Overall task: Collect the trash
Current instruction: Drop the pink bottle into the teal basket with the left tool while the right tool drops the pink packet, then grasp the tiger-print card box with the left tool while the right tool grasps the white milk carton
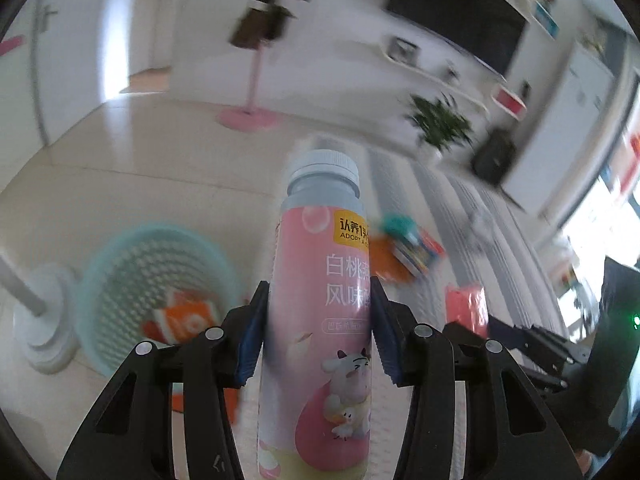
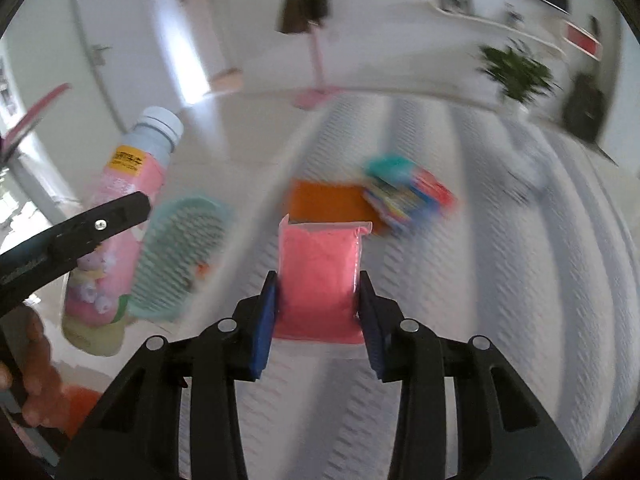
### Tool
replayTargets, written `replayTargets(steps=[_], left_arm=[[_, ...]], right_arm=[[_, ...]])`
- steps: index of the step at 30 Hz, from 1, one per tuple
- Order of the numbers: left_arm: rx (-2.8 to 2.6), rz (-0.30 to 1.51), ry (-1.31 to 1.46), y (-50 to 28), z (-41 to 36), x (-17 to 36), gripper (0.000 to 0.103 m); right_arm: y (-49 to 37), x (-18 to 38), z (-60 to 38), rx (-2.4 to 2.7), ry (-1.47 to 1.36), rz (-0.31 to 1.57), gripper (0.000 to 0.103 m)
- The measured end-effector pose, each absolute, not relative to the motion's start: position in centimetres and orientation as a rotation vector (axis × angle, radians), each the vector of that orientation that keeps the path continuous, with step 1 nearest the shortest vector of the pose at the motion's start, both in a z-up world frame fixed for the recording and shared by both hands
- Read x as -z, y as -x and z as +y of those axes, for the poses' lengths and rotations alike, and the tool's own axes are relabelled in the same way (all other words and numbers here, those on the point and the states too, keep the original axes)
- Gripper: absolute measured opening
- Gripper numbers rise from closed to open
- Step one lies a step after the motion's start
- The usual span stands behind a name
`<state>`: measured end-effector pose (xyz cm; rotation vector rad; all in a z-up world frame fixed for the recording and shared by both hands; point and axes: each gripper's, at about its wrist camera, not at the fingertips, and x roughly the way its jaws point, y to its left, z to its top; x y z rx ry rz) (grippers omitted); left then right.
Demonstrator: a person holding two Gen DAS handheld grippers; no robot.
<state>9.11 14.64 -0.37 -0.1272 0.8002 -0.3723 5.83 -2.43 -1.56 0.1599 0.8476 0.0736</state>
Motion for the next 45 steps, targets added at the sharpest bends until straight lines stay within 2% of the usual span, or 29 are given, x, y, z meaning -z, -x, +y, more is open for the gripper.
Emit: replayTargets(steps=[4,9,15,19,22,24,30,33,39,45], left_arm=[[0.245,0.779,0.210,-12.9,20.3,0.0,0.046],[0.135,0.801,0.328,-15.8,25.7,2.1,0.046],[0.051,0.870,0.381,-17.6,28.8,6.1,0.046],[0.021,0.877,0.373,-18.2,29.9,6.7,0.047],[0.010,0.847,0.392,-17.9,31.0,6.1,0.057],[0.007,0.838,0.392,-17.7,31.3,5.9,0.057],[0.045,0.804,0.363,-17.4,30.1,5.3,0.055],[0.093,0.769,0.342,-17.1,28.4,4.5,0.051],[0.248,0.696,0.317,-16.1,23.2,1.8,0.051],[0.450,0.717,0.253,-15.6,14.7,0.5,0.051]], right_arm=[[-9.5,0.8,2.0,-0.169,-0.141,0.828,0.035],[-13.5,1.9,6.6,-0.247,-0.132,0.858,0.035],[-17.9,5.3,11.4,-0.304,-0.121,0.945,0.036],[-19.9,7.3,13.5,-0.319,-0.153,1.001,0.036],[-21.0,8.3,14.2,-0.321,-0.165,1.021,0.042],[-21.5,8.9,14.3,-0.323,-0.174,1.038,0.042],[-21.4,9.4,12.8,-0.314,-0.189,1.046,0.042],[-20.4,8.8,10.8,-0.296,-0.210,1.030,0.042],[-18.3,4.6,4.9,-0.214,-0.220,0.924,0.042],[-16.1,0.8,-4.7,-0.043,-0.206,0.810,0.043]])
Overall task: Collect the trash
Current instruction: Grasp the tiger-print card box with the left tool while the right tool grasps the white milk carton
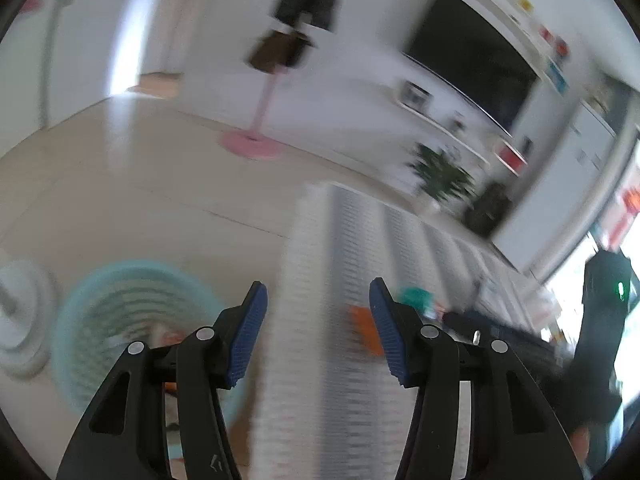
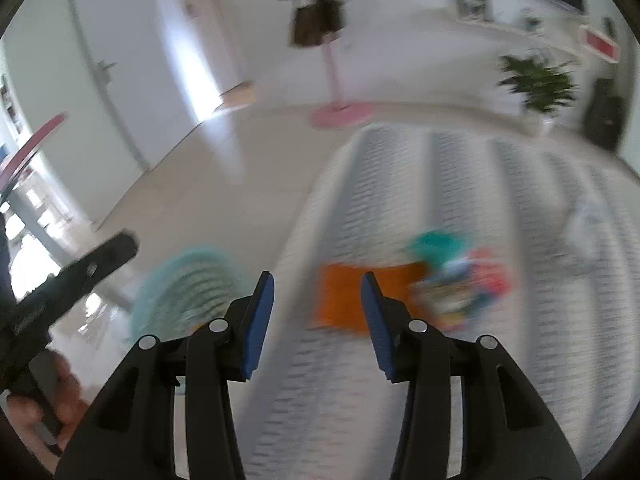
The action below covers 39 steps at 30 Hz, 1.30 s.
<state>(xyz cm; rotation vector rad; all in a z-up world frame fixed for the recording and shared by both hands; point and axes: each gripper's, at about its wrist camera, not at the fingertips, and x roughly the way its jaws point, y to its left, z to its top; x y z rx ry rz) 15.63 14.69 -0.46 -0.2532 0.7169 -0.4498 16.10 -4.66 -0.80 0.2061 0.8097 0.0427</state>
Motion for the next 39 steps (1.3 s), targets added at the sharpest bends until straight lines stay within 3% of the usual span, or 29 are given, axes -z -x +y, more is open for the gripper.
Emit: replayTargets(steps=[4,10,21,26,29,39], left_arm=[[0.585,0.760,0.159,-15.9,8.5,1.3,0.051],[0.702,0.832,0.004,-17.5,-0.1,5.7,0.070],[0.761,0.973,-0.076,-20.3,-7.6,12.1,0.071],[0.924,1.063,-0.054,-18.1,-10.1,12.8,0.070],[0.839,1.011,-0.171,-17.1,-12.2,13.0,0.072],[0.685,0.961,-0.176,-18.3,-14.4,13.4,0.072]], right_arm=[[-14.7,0.6,-12.5,0.101,-0.232,0.779,0.045],[-13.4,2.8,-22.9,0.268,-0.319,0.777,0.046],[-16.3,8.1,-30.9,0.393,-0.390,0.835,0.072],[-19.4,9.6,-32.2,0.390,-0.469,0.867,0.076],[-20.9,10.2,-32.5,0.428,-0.478,0.882,0.080],[-24.7,11.6,-32.7,0.517,-0.451,0.957,0.083]])
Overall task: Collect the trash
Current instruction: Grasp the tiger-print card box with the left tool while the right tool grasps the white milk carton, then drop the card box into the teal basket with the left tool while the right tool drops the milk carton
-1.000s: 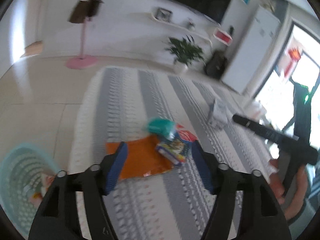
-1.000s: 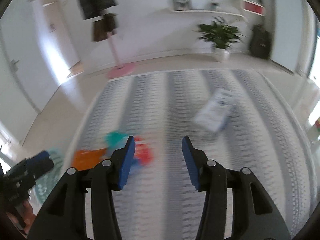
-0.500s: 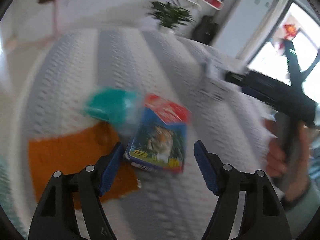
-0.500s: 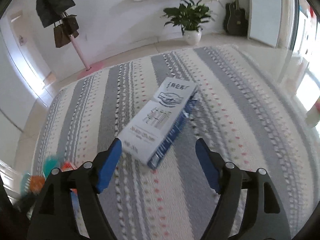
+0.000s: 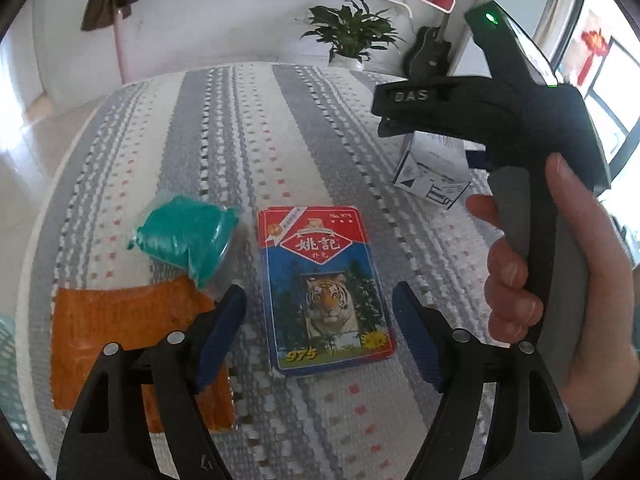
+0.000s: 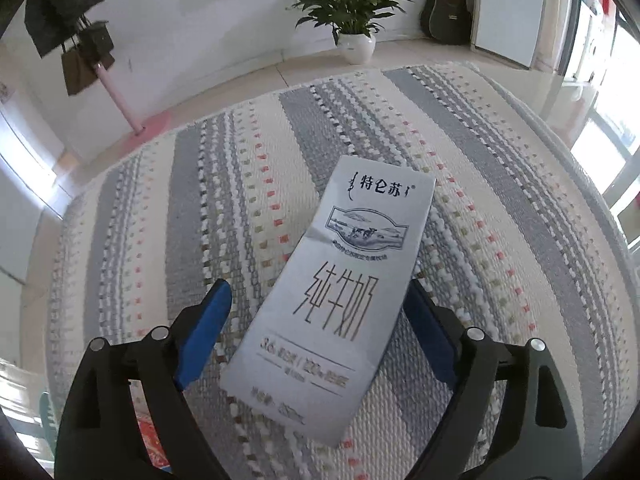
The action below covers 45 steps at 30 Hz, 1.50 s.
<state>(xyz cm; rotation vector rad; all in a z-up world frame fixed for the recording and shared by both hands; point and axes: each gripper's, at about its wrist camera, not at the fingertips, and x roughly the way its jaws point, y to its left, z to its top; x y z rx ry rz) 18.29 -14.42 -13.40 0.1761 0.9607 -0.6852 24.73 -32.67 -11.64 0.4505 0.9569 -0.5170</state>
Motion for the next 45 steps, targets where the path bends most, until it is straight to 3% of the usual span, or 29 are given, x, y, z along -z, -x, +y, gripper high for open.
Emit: replayTargets(steps=[3,7,9,11,21,29,38,45], left_arm=[[0.662,0.946,-0.224,-18.1,-15.1,13.6,0.070],[0.656,0.929,-0.271,-17.7,-15.7,13.5,0.062],[0.651,0.933,-0.274,-17.4,-15.3,13.3,0.061],[0.664,0.940,-0.253,-17.0,-15.0,13.3,0.060],[0.728,0.833,-0.132,-14.7,-10.2,8.3,0.060],[0.629,0.716,-0.045,-14.5,-2.4,2.3,0.060],[0.336,0.708,0.101,-15.2,12.5,-0.6,0.060],[0.118,0.717,0.245,-16.2,23.3,0.5,0.060]], right_arm=[[-24.7,11.9,-32.6,0.523,-0.438,0.970,0.080],[-24.1,11.9,-32.6,0.515,-0.424,0.983,0.070],[-23.5,11.6,-32.4,0.499,-0.403,0.984,0.057],[-22.8,11.1,-31.9,0.469,-0.374,0.983,0.053],[-18.1,7.9,-29.5,0.330,-0.379,0.937,0.052],[-17.6,0.3,-21.9,0.178,-0.317,0.818,0.052],[-18.6,-4.2,-7.5,-0.115,-0.213,0.726,0.052],[-19.8,-2.7,2.7,-0.266,-0.182,0.768,0.052]])
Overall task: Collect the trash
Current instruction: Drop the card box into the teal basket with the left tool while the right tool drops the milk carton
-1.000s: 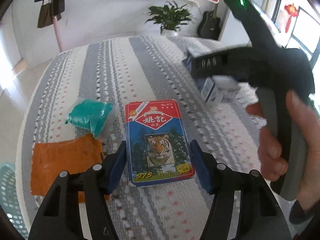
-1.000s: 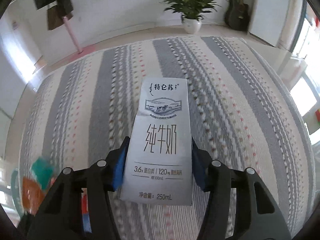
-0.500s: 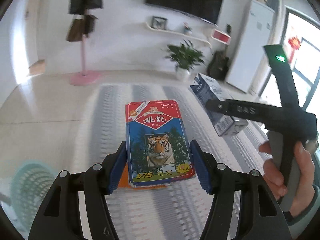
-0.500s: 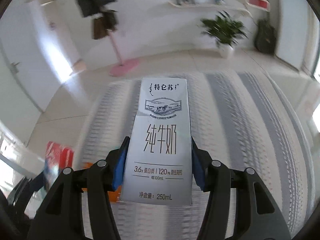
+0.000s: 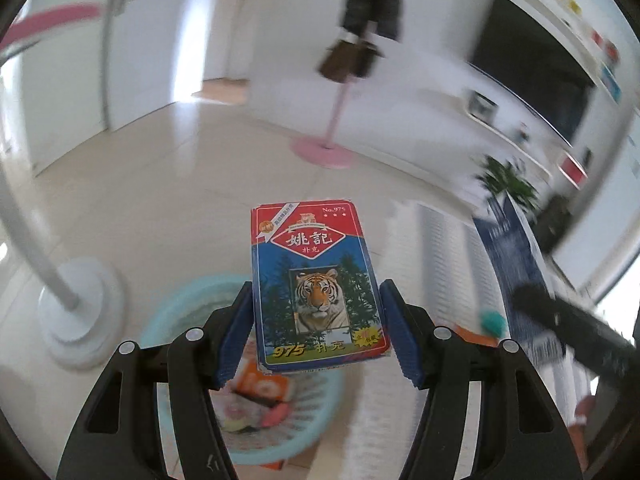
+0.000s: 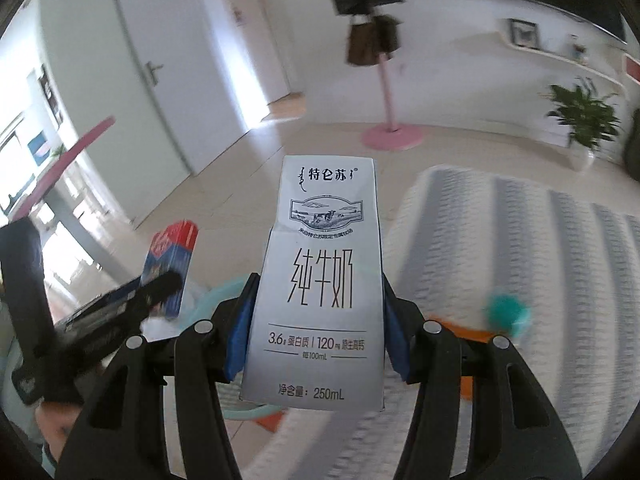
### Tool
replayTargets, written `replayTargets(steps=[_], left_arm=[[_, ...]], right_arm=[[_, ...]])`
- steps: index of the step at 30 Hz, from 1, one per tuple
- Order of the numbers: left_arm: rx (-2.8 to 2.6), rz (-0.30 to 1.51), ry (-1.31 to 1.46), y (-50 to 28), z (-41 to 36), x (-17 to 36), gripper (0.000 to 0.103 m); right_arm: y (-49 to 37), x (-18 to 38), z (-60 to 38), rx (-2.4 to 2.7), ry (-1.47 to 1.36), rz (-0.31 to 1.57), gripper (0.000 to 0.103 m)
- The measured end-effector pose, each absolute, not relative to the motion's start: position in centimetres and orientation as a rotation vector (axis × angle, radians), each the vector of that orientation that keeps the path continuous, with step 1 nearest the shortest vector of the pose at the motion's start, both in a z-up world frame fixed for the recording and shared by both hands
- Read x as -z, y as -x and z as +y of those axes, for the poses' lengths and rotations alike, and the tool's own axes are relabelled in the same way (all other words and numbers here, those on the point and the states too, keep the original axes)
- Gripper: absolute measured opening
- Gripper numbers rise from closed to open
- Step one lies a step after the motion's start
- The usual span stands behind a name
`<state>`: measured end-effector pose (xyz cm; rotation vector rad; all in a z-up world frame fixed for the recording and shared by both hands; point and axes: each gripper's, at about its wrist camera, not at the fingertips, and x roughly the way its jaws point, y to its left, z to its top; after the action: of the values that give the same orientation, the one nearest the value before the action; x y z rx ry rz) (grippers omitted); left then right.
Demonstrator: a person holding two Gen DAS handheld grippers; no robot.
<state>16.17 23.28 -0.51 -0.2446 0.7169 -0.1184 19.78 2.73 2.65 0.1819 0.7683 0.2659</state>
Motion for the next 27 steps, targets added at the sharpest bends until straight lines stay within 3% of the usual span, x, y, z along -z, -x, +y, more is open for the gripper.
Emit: replayTargets(steps=[8,17,27], left_arm=[[0.010,0.820,0.340,-17.8,29.7,4.1,0.060],[0.009,0.878,0.361,-19.0,32.2,5.4,0.065],[0.072,0.836,0.323,-18.1,30.1,4.2,0.063]], right_arm=[[-22.4,2.7,11.3,-0.324,-0.164,0.883,0.053],[-23.4,8.0,14.5,-0.335,-0.184,1.014,0.056],[-22.7,7.9,12.3,-0.312,-0.198,1.007,0.056]])
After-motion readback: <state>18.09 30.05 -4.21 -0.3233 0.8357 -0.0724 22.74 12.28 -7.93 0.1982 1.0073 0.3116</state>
